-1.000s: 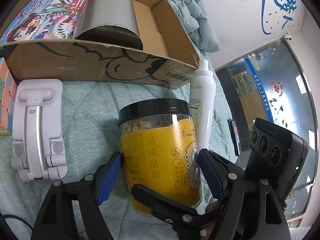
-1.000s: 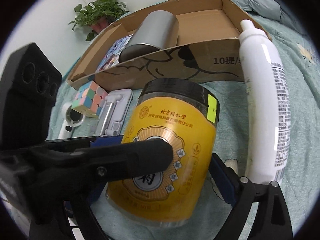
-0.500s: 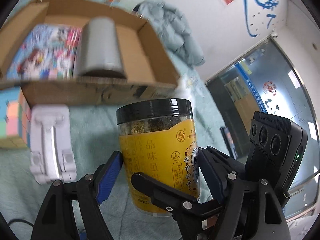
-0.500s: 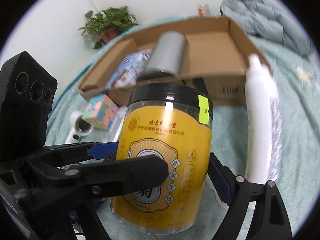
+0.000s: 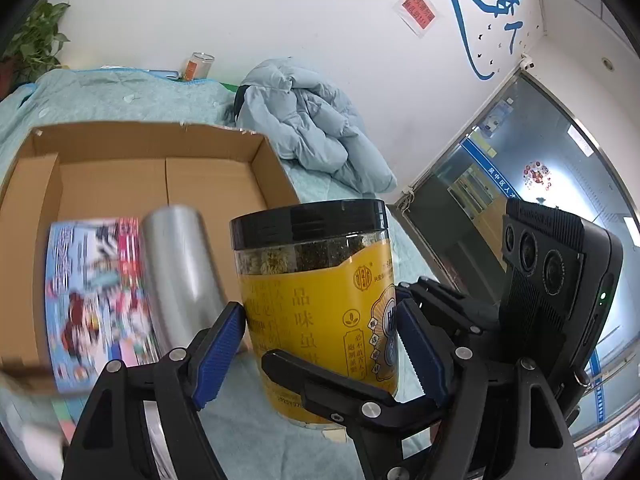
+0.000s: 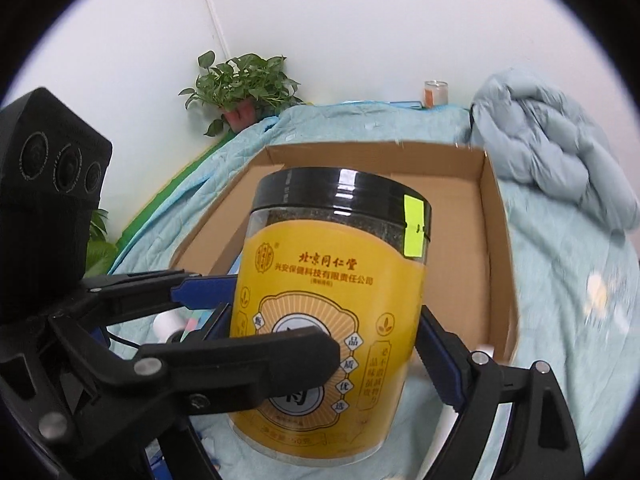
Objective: Organize rigid objects
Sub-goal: 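Carry the yellow jar with both grippers and set it beside the silver can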
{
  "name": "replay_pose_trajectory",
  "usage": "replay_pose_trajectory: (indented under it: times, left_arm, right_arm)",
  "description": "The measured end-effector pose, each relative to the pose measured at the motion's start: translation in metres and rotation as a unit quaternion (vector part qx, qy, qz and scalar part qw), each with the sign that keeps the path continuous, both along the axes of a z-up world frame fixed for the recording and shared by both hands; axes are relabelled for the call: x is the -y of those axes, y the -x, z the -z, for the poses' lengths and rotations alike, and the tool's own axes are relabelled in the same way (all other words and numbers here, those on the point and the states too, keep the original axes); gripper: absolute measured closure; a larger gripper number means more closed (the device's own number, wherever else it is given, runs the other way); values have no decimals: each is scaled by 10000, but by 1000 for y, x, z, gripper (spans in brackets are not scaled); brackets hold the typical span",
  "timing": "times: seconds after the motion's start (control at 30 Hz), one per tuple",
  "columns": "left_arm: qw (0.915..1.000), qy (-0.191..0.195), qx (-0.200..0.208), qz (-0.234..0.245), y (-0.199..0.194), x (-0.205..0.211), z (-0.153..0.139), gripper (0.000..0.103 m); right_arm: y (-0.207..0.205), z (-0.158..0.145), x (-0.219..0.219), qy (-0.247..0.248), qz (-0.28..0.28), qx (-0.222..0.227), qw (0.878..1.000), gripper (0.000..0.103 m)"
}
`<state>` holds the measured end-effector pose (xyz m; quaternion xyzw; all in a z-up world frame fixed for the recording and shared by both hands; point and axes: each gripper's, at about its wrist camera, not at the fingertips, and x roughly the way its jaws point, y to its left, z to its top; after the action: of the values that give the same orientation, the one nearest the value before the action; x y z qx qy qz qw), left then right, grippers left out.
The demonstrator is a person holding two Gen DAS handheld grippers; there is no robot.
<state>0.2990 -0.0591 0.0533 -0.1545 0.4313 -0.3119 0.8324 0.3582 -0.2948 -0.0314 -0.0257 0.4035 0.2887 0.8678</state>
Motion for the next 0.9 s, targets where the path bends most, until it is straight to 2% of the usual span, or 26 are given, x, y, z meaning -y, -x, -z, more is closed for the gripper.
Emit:
replay_pose_trajectory:
  times: [0.1, 0.2, 0.3, 0.47, 0.67, 0.9]
  left_arm:
    - [9998, -10, -191, 6, -30, 3, -5, 28]
    - [9991, -42, -424, -32, -50, 3, 6, 28]
    - [9969, -25, -776, -83, -66, 4, 33, 28]
    - [9945, -55, -1049, -30, -83, 16, 68, 28]
    - [9909, -304, -1309, 61, -98, 37, 93, 31]
    - [9885, -698, -1336, -88, -102, 45, 97, 41]
  right_arm:
    - [-22, -6, -4, 155, -75, -89, 9998, 15]
    - [-44, 1, -8, 240, -182, -332, 9990, 15]
    - [-55, 17, -10, 294, -202, -593, 9976, 15]
    - [-74, 51, 0, 235, -77, -1072, 9939, 15]
    - [-87, 70, 10, 456, 50, -1339, 9899, 15]
    - [-102, 92, 14, 452, 318, -1834, 9815, 14]
